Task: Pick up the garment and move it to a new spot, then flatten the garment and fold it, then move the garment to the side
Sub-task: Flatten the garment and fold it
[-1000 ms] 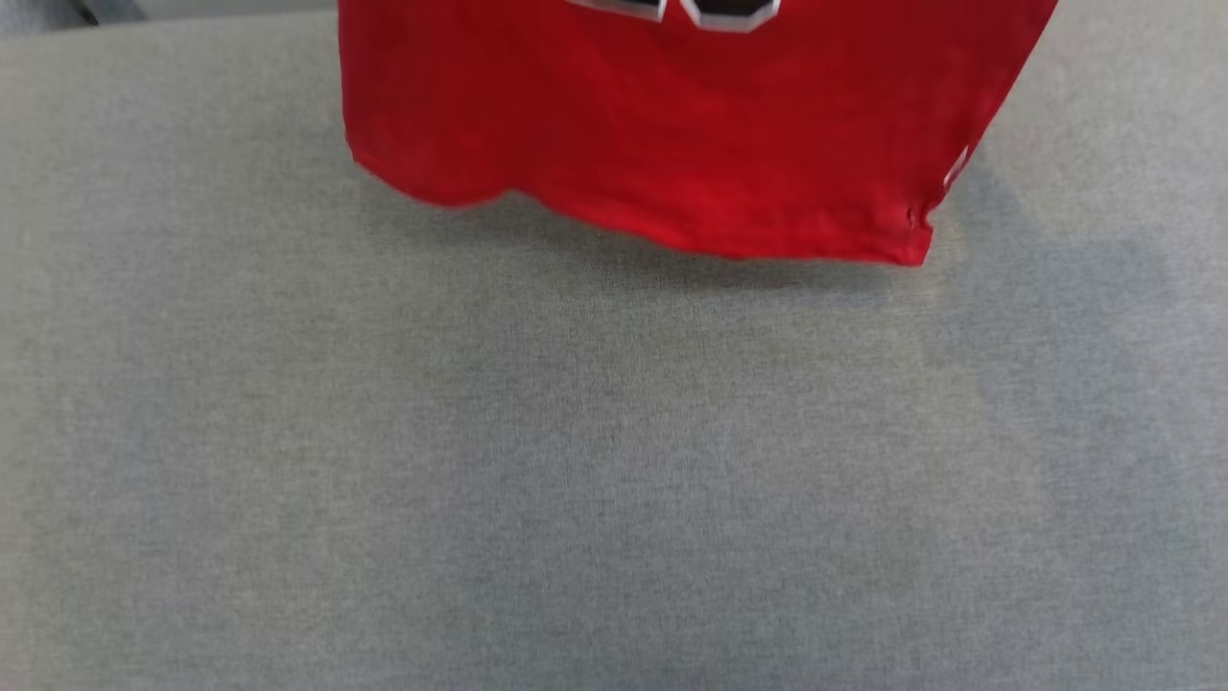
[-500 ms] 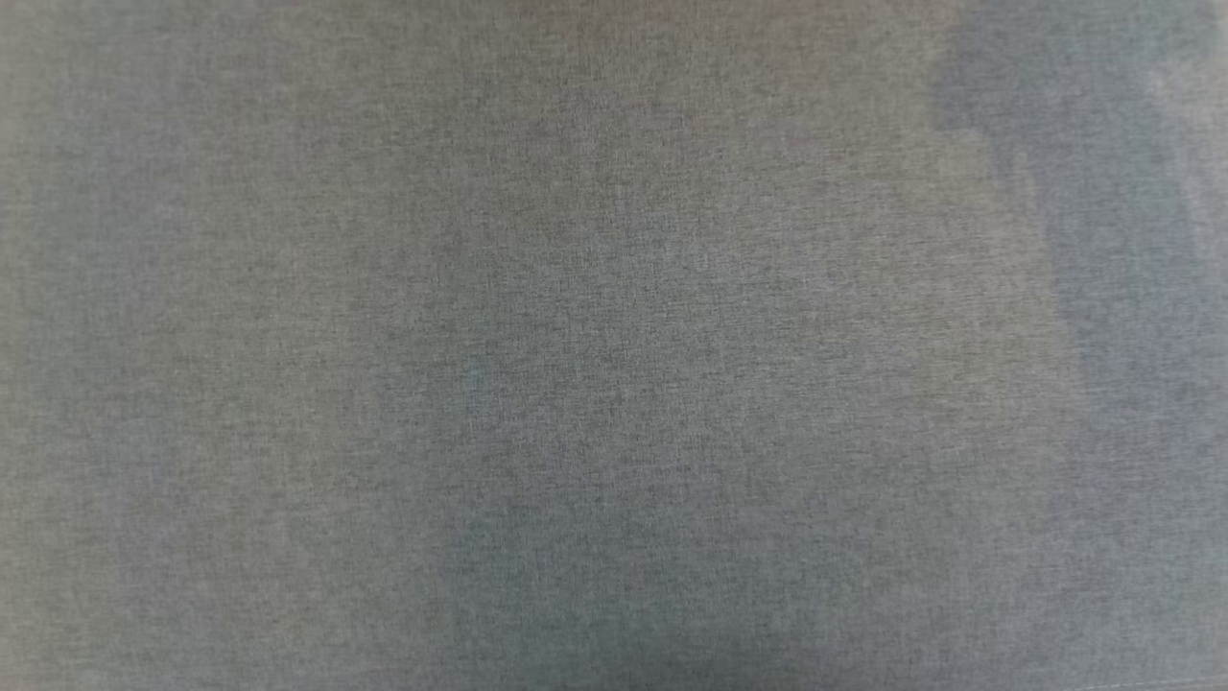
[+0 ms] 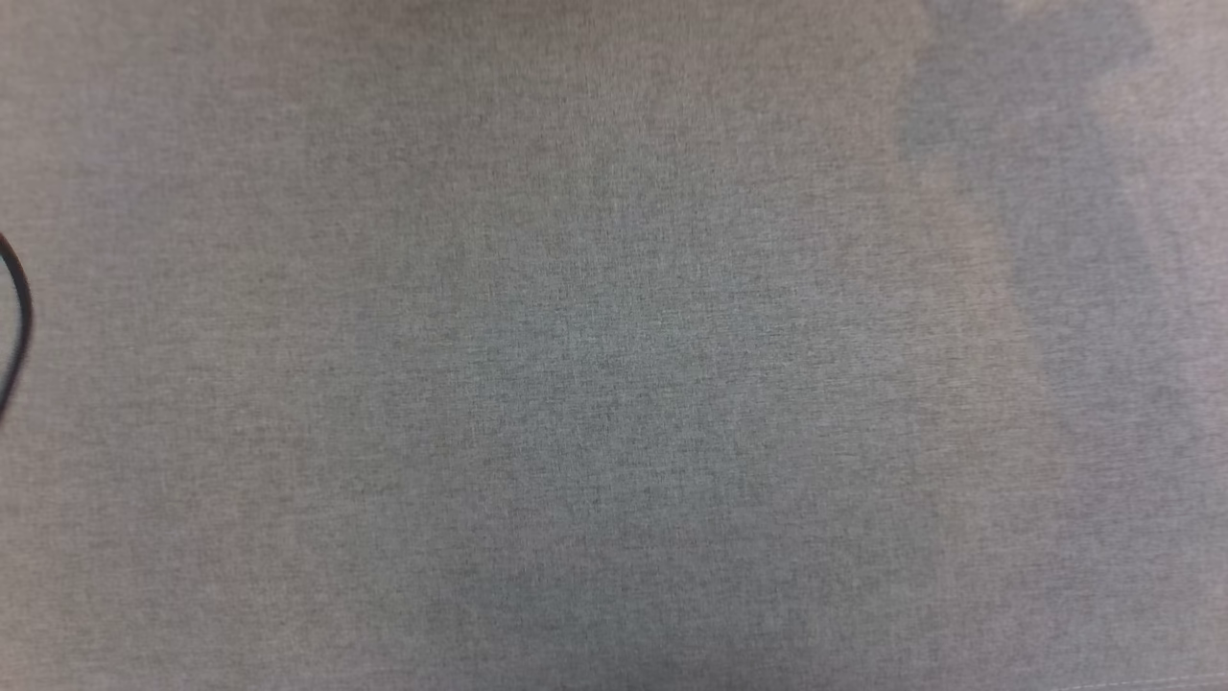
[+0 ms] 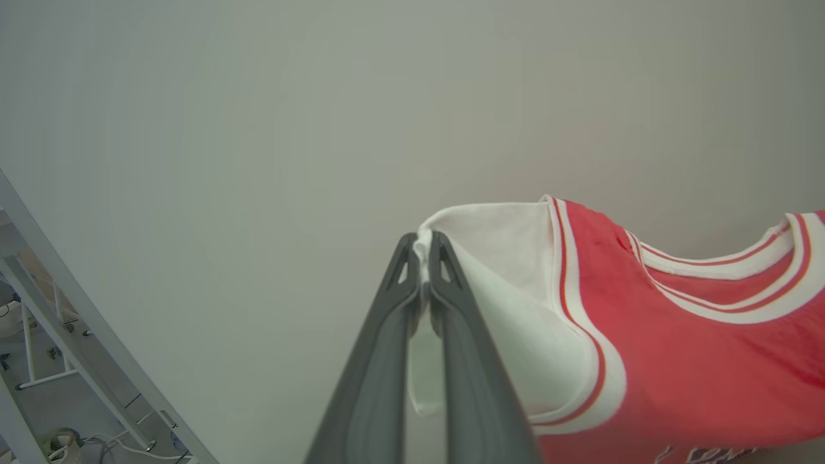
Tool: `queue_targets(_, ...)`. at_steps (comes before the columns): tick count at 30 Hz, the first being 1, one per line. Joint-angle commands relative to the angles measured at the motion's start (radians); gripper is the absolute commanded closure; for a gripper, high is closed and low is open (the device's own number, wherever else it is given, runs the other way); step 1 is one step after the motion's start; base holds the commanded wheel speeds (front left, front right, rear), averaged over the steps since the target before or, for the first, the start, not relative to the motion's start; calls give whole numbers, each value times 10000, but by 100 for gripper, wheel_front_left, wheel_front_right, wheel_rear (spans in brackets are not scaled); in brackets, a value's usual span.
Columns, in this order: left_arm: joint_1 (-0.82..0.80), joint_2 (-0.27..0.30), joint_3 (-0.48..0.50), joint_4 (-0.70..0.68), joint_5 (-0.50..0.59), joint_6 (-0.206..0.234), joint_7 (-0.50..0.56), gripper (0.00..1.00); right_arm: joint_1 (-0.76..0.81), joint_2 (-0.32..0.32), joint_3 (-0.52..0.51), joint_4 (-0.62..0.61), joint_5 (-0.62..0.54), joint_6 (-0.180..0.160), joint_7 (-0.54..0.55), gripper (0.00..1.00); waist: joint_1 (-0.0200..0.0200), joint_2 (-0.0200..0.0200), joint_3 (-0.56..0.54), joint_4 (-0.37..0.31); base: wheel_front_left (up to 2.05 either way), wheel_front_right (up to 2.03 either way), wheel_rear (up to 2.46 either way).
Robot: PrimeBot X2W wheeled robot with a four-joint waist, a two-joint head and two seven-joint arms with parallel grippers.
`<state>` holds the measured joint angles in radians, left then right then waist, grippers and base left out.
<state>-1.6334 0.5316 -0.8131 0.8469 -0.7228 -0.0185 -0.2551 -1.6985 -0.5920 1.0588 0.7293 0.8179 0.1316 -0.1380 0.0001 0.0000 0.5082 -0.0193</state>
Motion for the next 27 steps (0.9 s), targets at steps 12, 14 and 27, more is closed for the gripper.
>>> queue_targets(12, 6309, 567, 1696, -3076, -309, 1024, -65, 100, 3889, -627, 1204, -1653, 1277, -9, -869, 100, -1, 0, -2076, 100, 0, 0, 0)
queue_targets(14, 7493, 581, 2056, -3545, -400, 1229, -65, 100, 4635, -820, 1358, -1905, 1351, -9, -944, 100, -1, 0, -2408, 145, 0, 0, 0)
queue_targets(27, 13614, 446, 2964, -4497, -800, 1564, -66, 100, 9484, -1486, 1185, -2573, 1861, -9, -1170, 100, -1, 0, -4114, 69, 0, 0, 0)
